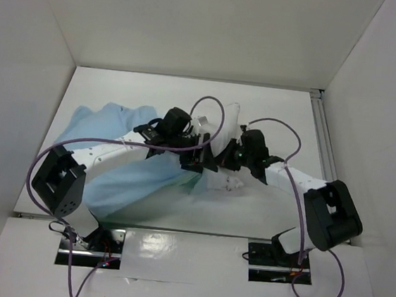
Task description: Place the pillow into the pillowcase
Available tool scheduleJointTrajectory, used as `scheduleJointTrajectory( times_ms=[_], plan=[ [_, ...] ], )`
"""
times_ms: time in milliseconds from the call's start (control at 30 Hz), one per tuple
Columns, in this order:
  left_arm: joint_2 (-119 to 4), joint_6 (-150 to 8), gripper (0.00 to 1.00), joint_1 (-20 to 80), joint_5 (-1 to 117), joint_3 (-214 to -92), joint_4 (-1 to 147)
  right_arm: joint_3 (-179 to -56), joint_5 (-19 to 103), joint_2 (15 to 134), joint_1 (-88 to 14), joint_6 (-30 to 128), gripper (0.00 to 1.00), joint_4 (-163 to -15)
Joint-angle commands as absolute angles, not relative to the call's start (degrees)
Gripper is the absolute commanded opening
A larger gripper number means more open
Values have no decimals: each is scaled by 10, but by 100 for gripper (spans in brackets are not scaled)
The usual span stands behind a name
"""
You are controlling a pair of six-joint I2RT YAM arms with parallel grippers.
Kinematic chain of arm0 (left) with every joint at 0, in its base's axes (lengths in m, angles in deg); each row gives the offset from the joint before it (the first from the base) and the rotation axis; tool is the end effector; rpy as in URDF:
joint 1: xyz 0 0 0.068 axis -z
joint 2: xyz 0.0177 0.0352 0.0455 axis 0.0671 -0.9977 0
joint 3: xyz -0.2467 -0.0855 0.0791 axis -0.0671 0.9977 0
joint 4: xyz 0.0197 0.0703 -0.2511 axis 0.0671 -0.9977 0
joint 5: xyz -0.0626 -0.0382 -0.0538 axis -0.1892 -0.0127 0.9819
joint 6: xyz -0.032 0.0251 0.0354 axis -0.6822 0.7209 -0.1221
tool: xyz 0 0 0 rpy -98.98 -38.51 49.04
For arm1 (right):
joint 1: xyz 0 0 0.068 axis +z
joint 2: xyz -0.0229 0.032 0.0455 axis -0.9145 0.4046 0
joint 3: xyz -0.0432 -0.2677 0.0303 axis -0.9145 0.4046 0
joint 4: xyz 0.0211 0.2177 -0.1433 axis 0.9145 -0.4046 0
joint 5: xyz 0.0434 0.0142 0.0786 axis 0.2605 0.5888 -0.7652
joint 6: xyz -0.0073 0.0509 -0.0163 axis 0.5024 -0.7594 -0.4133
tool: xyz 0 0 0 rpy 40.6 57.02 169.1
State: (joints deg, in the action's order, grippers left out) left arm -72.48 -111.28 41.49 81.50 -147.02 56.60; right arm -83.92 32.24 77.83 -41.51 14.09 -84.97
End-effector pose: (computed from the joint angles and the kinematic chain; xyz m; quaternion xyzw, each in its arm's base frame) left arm 0.2661 -0.2288 0.2699 0.0125 0.8727 -0.4709 0.1283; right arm 0.2682 0.1348 0.1882 0.0656 0.8911 0.3502 0.2811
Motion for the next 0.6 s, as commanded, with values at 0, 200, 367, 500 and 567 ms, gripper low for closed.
scheduleJointTrajectory(
  times_ms=[0,200,367,500,567],
  plan=[
    [-712,-1070,92,458,916,-1551,644,-806,266,714,-370,115,0,-889],
    [-728,-923,100,453,955,-1706,446,-819,307,673,-370,172,0,-964],
    [-734,-892,0,330,867,-1768,354,-819,329,663,-364,197,0,-1007],
    [-740,-933,75,246,564,-1827,226,-813,340,657,-364,197,0,-1013],
    [-745,-947,98,227,477,-1827,181,-813,340,657,-364,197,0,-1013]
  ],
)
